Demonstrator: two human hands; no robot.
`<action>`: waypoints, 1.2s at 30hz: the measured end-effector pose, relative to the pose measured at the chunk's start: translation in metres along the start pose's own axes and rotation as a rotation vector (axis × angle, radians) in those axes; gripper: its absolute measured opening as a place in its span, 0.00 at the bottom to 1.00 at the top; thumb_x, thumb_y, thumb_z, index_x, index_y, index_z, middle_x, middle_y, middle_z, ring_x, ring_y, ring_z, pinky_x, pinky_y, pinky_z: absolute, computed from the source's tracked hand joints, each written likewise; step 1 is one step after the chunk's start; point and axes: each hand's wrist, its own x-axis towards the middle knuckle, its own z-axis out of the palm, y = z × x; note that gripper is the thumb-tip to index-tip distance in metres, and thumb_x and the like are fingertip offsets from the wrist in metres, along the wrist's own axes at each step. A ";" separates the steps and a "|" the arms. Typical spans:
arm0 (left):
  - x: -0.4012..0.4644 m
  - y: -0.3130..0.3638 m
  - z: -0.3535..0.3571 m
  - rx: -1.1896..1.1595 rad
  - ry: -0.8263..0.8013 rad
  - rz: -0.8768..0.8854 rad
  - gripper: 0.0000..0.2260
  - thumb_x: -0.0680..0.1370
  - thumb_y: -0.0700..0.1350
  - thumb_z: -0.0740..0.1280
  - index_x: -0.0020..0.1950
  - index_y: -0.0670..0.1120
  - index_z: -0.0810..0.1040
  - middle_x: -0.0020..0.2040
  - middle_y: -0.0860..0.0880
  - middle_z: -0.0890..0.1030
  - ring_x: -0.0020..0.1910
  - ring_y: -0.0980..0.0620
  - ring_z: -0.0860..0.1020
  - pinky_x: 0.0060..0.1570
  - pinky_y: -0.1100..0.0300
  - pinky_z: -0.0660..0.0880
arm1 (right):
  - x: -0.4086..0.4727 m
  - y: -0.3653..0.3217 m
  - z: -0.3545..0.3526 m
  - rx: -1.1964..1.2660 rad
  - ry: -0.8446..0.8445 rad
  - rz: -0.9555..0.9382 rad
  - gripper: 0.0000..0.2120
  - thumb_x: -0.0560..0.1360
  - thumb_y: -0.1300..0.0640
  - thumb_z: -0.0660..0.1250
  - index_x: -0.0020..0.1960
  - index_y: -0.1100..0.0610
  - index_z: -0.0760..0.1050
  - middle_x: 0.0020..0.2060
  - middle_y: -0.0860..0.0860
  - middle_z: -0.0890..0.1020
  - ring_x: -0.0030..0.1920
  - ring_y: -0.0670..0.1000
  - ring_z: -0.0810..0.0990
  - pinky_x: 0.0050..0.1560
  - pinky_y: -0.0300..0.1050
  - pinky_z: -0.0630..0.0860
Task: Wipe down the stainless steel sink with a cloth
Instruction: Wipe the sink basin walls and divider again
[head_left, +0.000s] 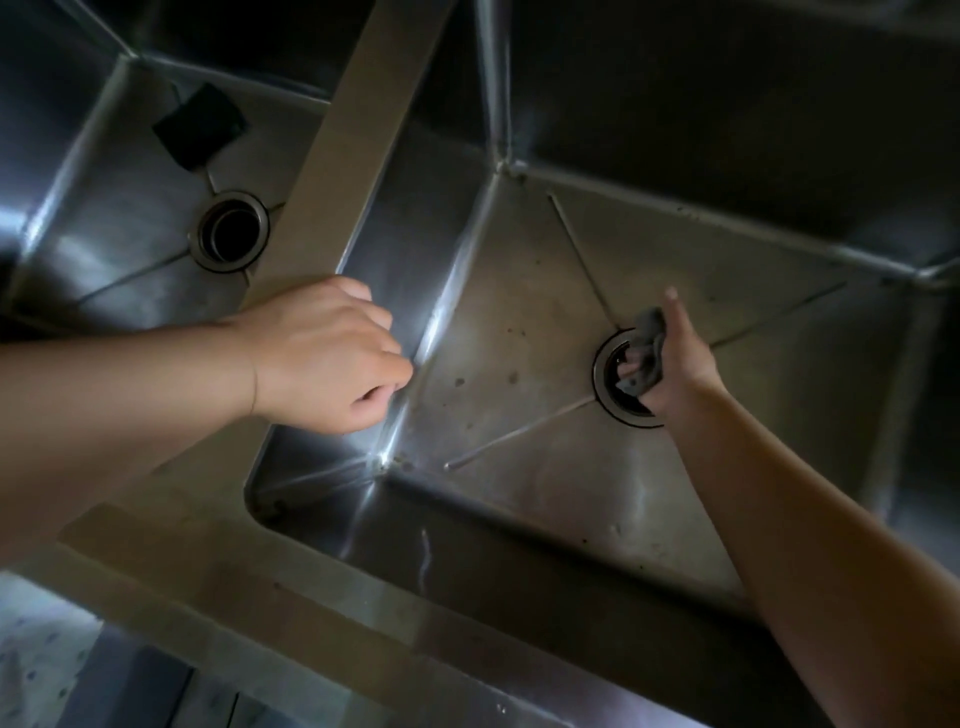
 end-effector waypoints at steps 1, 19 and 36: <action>0.000 0.000 0.000 -0.002 0.000 -0.001 0.12 0.66 0.45 0.55 0.23 0.47 0.70 0.20 0.50 0.72 0.24 0.47 0.71 0.34 0.61 0.69 | 0.001 0.000 -0.005 0.053 0.004 0.029 0.17 0.75 0.44 0.64 0.35 0.55 0.67 0.25 0.52 0.71 0.18 0.47 0.69 0.21 0.32 0.65; 0.002 -0.001 -0.004 -0.024 -0.030 -0.008 0.12 0.66 0.46 0.55 0.23 0.47 0.71 0.21 0.50 0.72 0.24 0.48 0.72 0.33 0.61 0.68 | 0.009 0.006 -0.008 -0.187 0.201 -0.013 0.18 0.76 0.54 0.61 0.30 0.54 0.62 0.16 0.49 0.64 0.13 0.46 0.59 0.17 0.29 0.56; 0.000 -0.003 -0.001 -0.027 -0.024 -0.019 0.13 0.67 0.46 0.54 0.25 0.46 0.72 0.22 0.50 0.73 0.26 0.47 0.72 0.35 0.61 0.68 | -0.031 0.105 -0.058 -2.223 -0.700 -1.301 0.21 0.69 0.44 0.64 0.61 0.47 0.77 0.60 0.51 0.80 0.60 0.55 0.79 0.55 0.54 0.76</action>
